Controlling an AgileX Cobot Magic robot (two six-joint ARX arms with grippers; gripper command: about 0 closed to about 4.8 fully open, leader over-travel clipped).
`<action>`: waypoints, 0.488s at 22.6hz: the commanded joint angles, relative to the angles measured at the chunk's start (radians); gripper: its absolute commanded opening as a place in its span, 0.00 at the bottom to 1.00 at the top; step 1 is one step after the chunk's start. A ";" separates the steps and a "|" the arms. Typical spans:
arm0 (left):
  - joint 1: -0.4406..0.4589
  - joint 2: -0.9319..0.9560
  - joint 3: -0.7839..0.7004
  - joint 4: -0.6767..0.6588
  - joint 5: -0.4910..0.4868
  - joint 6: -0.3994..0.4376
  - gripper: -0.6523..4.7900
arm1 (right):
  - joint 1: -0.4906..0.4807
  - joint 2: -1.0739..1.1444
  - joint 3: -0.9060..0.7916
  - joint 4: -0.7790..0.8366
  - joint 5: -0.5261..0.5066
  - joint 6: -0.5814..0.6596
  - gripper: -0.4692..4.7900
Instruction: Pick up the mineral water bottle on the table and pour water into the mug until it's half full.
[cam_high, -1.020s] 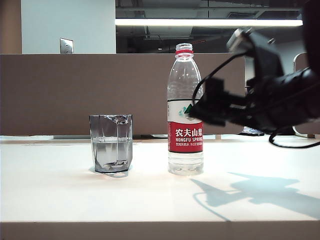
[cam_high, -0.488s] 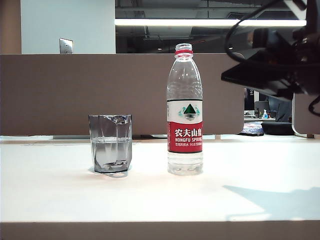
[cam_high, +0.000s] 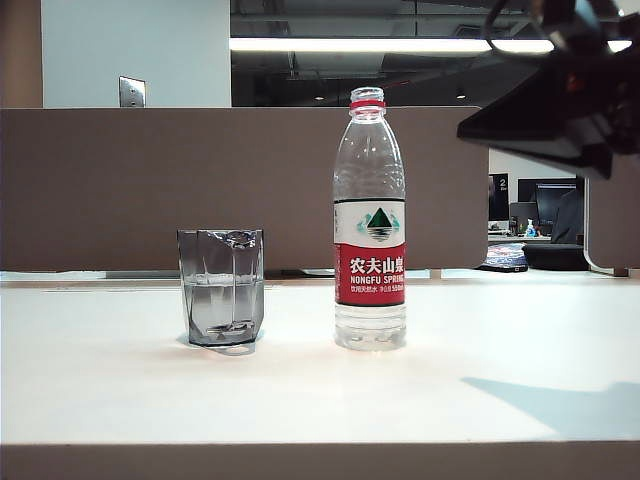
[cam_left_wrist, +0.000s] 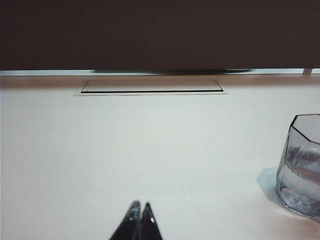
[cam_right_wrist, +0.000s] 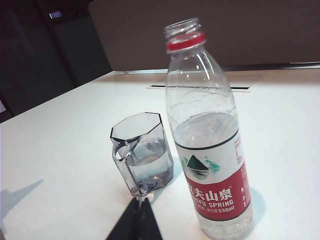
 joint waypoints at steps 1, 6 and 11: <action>0.000 0.000 0.003 0.009 0.005 0.000 0.11 | 0.000 -0.084 0.003 -0.108 0.008 0.003 0.08; 0.000 0.000 0.003 0.009 0.005 0.000 0.11 | 0.000 -0.267 0.003 -0.331 0.082 -0.005 0.08; -0.001 0.000 0.003 0.008 0.004 0.000 0.11 | -0.001 -0.423 0.003 -0.423 0.116 -0.005 0.09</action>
